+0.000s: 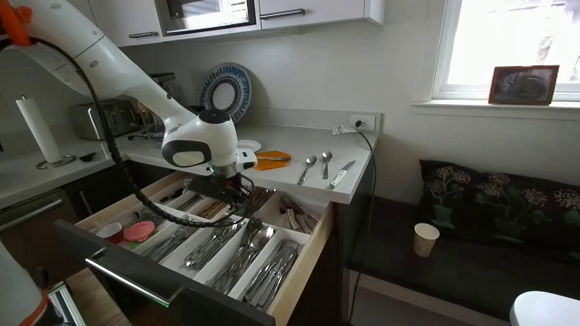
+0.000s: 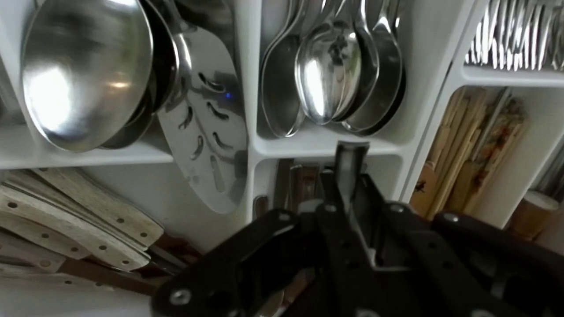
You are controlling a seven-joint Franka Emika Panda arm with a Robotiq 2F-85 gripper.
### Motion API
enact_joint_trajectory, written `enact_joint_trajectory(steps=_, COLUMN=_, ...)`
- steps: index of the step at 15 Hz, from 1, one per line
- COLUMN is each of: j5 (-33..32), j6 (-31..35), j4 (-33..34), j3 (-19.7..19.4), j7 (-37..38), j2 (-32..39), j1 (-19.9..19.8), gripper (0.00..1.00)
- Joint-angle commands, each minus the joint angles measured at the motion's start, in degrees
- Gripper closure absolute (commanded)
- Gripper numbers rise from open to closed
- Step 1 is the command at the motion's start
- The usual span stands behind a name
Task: Pick up the silver spoon from the orange lunch box lid from and put it in the open drawer
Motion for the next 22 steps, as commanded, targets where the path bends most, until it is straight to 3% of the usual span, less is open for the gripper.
enact_joint_trajectory(steps=1, j5=0.5, j6=0.4, j4=0.2, j3=0.3, j7=0.0, j2=0.5, j1=0.0, gripper=0.85)
enact_joint_trajectory(steps=6, j5=0.7, j6=0.7, j4=0.5, j3=0.5, j7=0.0, j2=0.9, j1=0.0, gripper=0.85)
enact_joint_trajectory(steps=7, j5=0.7, j6=0.7, j4=0.5, j3=0.5, j7=0.0, j2=0.9, j1=0.0, gripper=0.96)
enact_joint_trajectory(steps=19, j5=5.1, j6=15.6, j4=6.0, j3=5.0, j7=0.9, j2=11.6, j1=1.2, gripper=0.96)
enact_joint_trajectory(steps=22, j5=3.3, j6=17.8, j4=6.6, j3=5.0, j7=2.2, j2=13.5, j1=1.8, gripper=0.96)
